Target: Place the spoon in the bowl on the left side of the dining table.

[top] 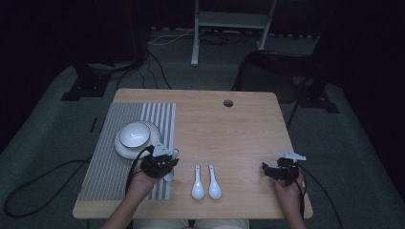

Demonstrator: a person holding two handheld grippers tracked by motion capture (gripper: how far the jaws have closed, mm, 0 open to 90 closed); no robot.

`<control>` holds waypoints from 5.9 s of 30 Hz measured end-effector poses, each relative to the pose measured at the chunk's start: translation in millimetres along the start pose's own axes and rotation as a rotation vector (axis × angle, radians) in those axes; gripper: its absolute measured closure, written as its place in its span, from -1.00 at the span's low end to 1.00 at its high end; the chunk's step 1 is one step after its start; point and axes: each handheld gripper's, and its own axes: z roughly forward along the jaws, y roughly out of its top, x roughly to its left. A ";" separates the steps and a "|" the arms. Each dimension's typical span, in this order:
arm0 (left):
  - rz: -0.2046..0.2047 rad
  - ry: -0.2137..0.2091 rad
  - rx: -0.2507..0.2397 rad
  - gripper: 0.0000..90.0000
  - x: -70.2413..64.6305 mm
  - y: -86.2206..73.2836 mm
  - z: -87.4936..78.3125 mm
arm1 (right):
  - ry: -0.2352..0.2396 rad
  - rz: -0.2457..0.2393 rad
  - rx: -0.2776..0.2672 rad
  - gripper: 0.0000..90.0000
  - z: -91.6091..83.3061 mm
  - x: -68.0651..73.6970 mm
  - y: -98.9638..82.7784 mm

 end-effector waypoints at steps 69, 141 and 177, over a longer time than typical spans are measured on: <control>-0.277 0.270 0.015 0.68 164.5 17.3 16.6 | -0.001 -0.001 0.000 -0.71 0.0 0.1 0.0; -0.260 0.250 -0.057 -0.99 104.1 -45.2 -26.8 | -0.001 0.000 0.001 -0.71 0.0 0.1 0.0; -0.237 0.222 -0.073 -0.99 74.2 -135.0 -58.4 | -0.003 0.002 0.001 -0.71 -0.2 0.3 -0.1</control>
